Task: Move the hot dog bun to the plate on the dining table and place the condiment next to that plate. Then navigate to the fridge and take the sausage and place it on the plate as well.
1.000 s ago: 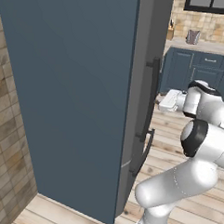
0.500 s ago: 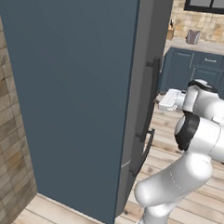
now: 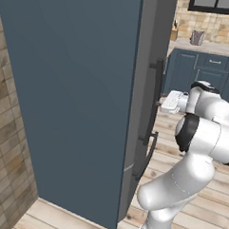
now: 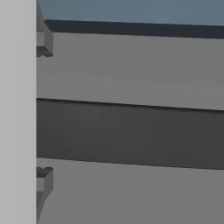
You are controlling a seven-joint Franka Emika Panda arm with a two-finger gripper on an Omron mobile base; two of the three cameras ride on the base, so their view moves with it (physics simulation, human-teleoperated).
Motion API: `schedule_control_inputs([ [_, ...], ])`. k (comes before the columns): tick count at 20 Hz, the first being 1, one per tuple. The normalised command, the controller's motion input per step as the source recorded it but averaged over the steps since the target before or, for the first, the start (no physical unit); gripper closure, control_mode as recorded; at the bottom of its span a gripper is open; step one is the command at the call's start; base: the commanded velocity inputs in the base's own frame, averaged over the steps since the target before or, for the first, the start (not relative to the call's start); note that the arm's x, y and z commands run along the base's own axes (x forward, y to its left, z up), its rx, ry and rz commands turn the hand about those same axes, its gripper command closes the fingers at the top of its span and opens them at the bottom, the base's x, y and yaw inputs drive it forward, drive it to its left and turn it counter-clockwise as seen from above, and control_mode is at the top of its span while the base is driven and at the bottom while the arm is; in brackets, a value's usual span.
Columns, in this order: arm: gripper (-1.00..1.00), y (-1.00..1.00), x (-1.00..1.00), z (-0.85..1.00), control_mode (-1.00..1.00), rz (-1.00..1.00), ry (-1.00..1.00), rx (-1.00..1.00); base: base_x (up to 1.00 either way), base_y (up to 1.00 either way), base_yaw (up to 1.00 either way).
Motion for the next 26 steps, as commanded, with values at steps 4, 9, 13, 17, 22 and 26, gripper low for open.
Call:
schedule_control_inputs([
  [4,-1.0,0.17,0.09,0.0,-1.0,0.03,0.0,0.0,0.0,0.0,0.0],
  [9,-1.0,0.24,0.12,-0.01,-1.0,0.01,0.0,0.0,0.0,0.0,0.0],
  [13,-1.0,0.31,0.11,-0.02,-1.0,0.0,0.0,0.0,0.0,0.0,0.0],
  [17,-1.0,0.33,0.12,-0.06,-1.0,0.0,0.0,0.0,0.0,0.0,0.0],
  [22,-1.0,0.03,0.04,0.0,-1.0,-0.02,0.0,0.0,0.0,0.0,0.0],
  [26,-1.0,0.0,0.16,0.0,-1.0,-0.08,0.0,0.0,0.0,0.0,0.0],
])
